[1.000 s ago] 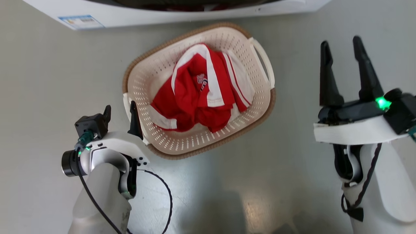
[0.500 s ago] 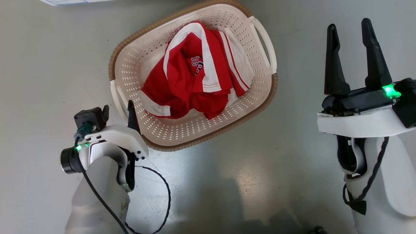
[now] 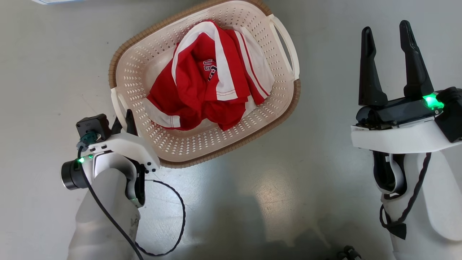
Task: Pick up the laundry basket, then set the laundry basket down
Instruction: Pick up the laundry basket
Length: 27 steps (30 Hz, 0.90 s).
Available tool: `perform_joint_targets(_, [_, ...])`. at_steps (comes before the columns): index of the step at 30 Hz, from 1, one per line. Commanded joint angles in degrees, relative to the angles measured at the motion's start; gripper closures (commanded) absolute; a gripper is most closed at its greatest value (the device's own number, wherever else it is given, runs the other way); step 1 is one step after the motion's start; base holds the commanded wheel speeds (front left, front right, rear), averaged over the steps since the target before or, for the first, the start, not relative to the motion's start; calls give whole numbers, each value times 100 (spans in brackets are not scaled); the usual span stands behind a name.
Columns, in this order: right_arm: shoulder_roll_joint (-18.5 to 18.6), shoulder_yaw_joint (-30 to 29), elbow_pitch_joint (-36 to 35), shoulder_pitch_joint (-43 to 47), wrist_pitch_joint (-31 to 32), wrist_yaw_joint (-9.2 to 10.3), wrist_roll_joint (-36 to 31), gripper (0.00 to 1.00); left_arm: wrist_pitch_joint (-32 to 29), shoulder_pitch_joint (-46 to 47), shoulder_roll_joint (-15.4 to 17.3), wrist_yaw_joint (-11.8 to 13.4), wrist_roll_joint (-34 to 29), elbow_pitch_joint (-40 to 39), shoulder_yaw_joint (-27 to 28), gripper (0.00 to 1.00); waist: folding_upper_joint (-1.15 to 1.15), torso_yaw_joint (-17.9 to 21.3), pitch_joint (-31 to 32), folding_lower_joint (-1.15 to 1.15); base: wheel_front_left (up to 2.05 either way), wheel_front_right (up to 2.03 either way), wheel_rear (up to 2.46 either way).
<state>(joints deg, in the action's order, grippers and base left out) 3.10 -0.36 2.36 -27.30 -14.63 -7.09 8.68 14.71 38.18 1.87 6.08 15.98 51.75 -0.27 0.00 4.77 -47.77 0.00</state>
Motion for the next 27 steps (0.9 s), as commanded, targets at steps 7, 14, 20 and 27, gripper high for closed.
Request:
perform_joint_targets(7, [-23, 92, -167, 130, -37, -40, 49, 0, 29, -6, 113, 75, -248, -19, 304, 100, 0, 28, -25, 0, 0, 0, 0])
perform_joint_targets(14, [-23, 96, -148, 123, -37, -40, 69, 0, 29, 37, 150, 106, -377, -72, 498, 100, 0, 43, -27, 0, 0, 0, 0])
perform_joint_targets(20, [-23, 84, -140, 118, -37, -40, 62, 0, 29, 131, 225, 124, -513, -107, 608, 100, 0, 58, -36, 0, 0, 0, 0])
perform_joint_targets(27, [-23, 86, -137, 120, -37, -40, 57, 0, 29, 319, 364, 118, -693, -48, 640, 100, 0, 69, -60, 0, 0, 0, 0])
